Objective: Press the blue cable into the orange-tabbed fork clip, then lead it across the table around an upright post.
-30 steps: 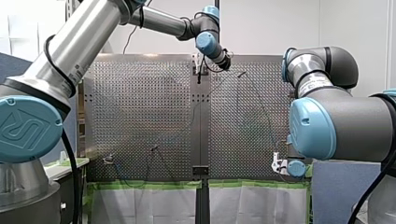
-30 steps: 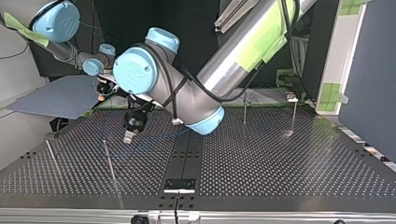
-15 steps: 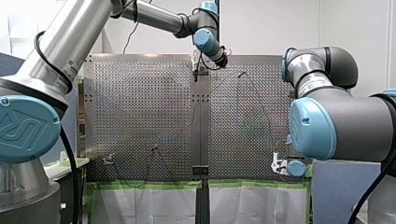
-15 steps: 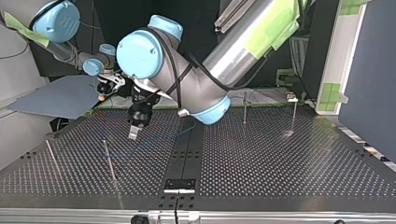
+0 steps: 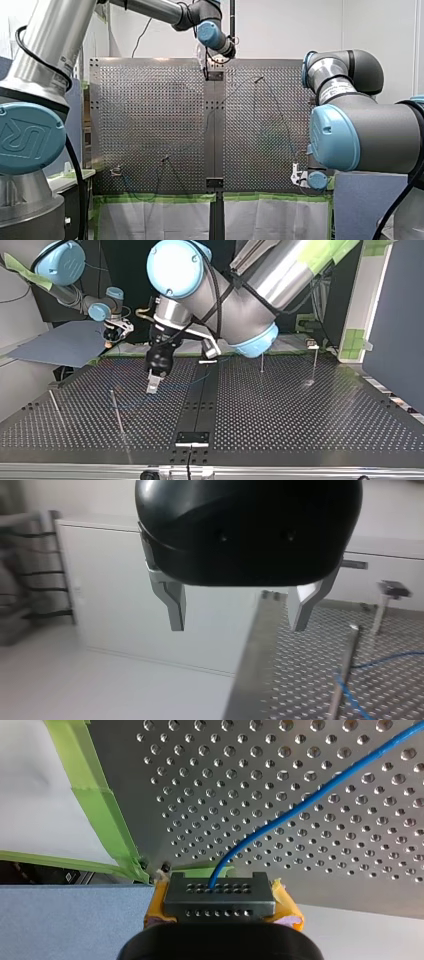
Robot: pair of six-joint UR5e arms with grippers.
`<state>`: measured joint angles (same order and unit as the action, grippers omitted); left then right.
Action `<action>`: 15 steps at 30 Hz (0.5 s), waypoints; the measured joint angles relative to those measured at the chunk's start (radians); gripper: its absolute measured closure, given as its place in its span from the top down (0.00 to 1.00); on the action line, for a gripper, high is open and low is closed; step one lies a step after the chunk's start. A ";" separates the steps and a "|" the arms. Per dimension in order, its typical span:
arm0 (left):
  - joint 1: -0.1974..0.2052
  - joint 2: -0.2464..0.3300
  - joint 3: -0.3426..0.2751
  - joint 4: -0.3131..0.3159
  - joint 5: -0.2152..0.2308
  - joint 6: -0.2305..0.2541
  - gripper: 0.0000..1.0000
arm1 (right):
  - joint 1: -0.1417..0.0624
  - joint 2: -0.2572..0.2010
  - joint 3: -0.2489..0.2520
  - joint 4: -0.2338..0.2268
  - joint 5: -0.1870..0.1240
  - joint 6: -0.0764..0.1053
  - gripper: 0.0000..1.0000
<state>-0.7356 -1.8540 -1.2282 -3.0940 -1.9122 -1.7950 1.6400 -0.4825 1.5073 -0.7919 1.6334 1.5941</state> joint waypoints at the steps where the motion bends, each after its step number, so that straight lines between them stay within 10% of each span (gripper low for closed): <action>1: 0.001 0.009 -0.009 0.009 0.003 -0.009 0.99 | 0.000 0.000 0.000 0.000 0.000 0.000 0.00; 15: -0.012 0.139 -0.139 0.139 -0.008 -0.138 0.99 | 0.000 0.001 0.000 0.000 -0.001 0.000 0.00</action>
<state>-0.7479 -1.7150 -1.3671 -2.9551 -1.9205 -1.9334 1.6395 -0.4815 1.5070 -0.7919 1.6325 1.5941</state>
